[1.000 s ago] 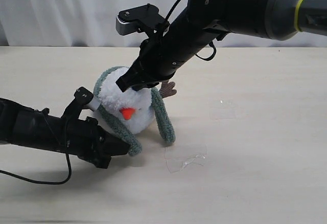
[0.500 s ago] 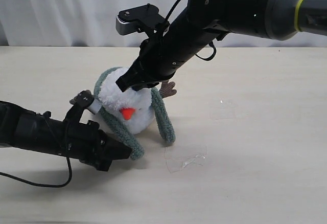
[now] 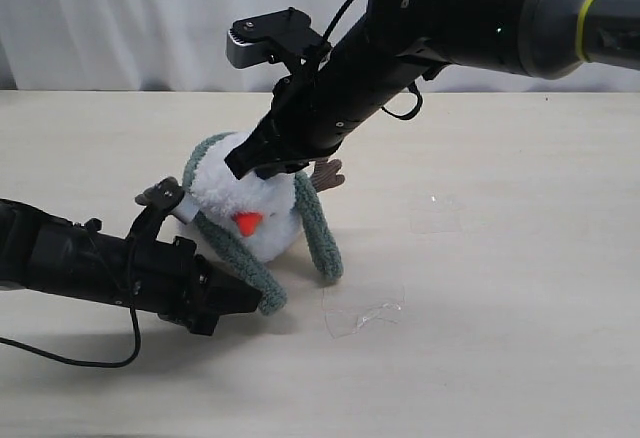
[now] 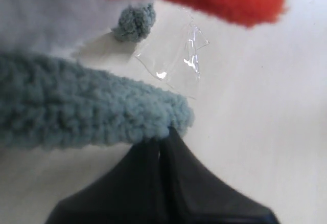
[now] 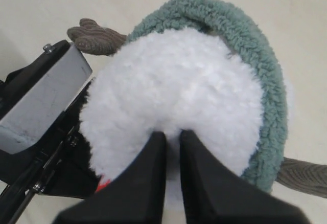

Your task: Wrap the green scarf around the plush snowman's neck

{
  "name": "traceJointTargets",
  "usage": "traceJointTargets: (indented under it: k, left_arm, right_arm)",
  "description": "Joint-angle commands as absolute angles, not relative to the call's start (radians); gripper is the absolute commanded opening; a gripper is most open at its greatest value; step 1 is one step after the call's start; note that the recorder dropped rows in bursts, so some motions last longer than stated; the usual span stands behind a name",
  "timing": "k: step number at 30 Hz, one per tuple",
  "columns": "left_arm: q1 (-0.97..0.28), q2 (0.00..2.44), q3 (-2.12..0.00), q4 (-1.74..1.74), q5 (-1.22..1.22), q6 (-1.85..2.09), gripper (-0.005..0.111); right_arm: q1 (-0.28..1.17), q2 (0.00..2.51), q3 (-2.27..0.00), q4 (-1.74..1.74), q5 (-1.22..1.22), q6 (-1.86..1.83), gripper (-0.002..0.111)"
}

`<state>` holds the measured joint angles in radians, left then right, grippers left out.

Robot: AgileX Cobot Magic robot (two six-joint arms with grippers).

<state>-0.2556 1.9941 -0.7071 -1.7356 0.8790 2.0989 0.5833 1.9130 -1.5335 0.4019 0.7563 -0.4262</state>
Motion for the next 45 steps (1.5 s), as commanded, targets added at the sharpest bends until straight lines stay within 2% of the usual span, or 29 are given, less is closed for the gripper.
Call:
traceJointTargets:
  k: [1, 5, 8, 19, 26, 30, 35, 45]
  left_arm:
    - [-0.257, 1.996, -0.712, -1.744, 0.873, 2.095, 0.0]
    - [-0.257, 1.996, -0.712, -1.744, 0.866, 2.095, 0.0]
    - [-0.257, 1.996, -0.712, -1.744, 0.858, 2.095, 0.0]
    - [-0.257, 1.996, -0.712, -1.744, 0.858, 2.095, 0.0]
    - [-0.257, 1.996, -0.712, -1.744, 0.858, 2.095, 0.0]
    - [-0.257, 1.996, -0.712, -1.744, 0.858, 2.095, 0.0]
    - [-0.257, 1.996, -0.712, -1.744, 0.861, 2.095, 0.0]
    - [-0.257, 1.996, -0.712, -1.744, 0.861, 2.095, 0.0]
  right_arm:
    - [0.585, 1.921, -1.532, 0.402, 0.767, -0.422, 0.034]
    - [0.585, 1.921, -1.534, 0.402, 0.777, -0.422, 0.062]
    - [0.585, 1.907, -1.534, 0.402, 0.774, -0.422, 0.068]
    - [0.583, 1.796, -1.534, 0.209, 0.842, -0.202, 0.068]
    - [0.488, 1.787, -1.473, 0.141, 0.989, -0.158, 0.068]
    - [0.445, 1.787, -1.337, 0.152, 0.816, -0.214, 0.068]
    - [0.457, 1.795, -1.206, 0.31, 0.592, -0.5, 0.068]
    - [0.457, 1.927, -1.185, 0.518, 0.496, -0.703, 0.068]
